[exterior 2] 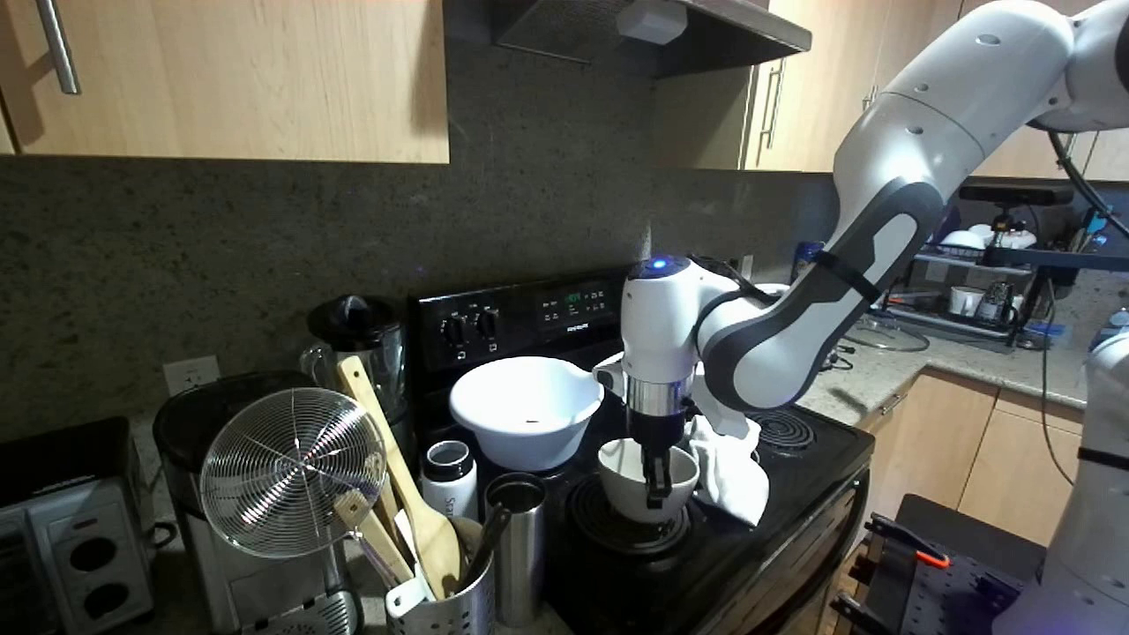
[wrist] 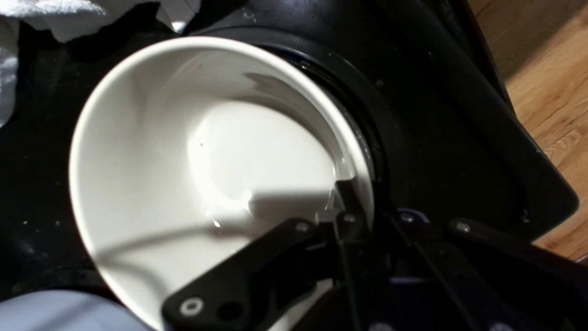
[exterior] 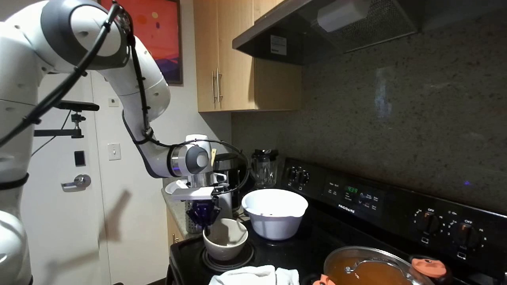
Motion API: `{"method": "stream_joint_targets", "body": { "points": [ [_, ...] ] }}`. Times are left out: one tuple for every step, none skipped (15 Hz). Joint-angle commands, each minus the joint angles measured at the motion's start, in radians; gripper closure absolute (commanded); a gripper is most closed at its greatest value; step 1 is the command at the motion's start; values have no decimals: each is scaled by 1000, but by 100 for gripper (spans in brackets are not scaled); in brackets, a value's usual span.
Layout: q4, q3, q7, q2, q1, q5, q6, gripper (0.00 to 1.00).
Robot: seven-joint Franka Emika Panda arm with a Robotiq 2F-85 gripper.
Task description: Move the white bottle closer to the silver bottle then move the large white bowl to the back left of the stove, then move the small white bowl to the front left of the stove
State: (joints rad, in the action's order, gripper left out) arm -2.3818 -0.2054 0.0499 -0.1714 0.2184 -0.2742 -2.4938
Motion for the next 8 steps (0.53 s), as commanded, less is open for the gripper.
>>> {"method": "stream_joint_targets", "body": {
  "points": [
    [-37,5,-46,50,20,-36,-20,64],
    [-37,7,-60,49,25,-49,-20,64],
    [-35,6,-63,48,26,-51,-20,58],
    [-33,5,-66,49,29,-53,-19,50],
    [-33,4,-72,54,31,-56,-19,43],
    [-32,5,-76,56,33,-62,-19,35],
    [-30,6,-79,56,35,-69,-21,28],
    [-28,4,-74,59,35,-69,-17,19]
  ]
}}
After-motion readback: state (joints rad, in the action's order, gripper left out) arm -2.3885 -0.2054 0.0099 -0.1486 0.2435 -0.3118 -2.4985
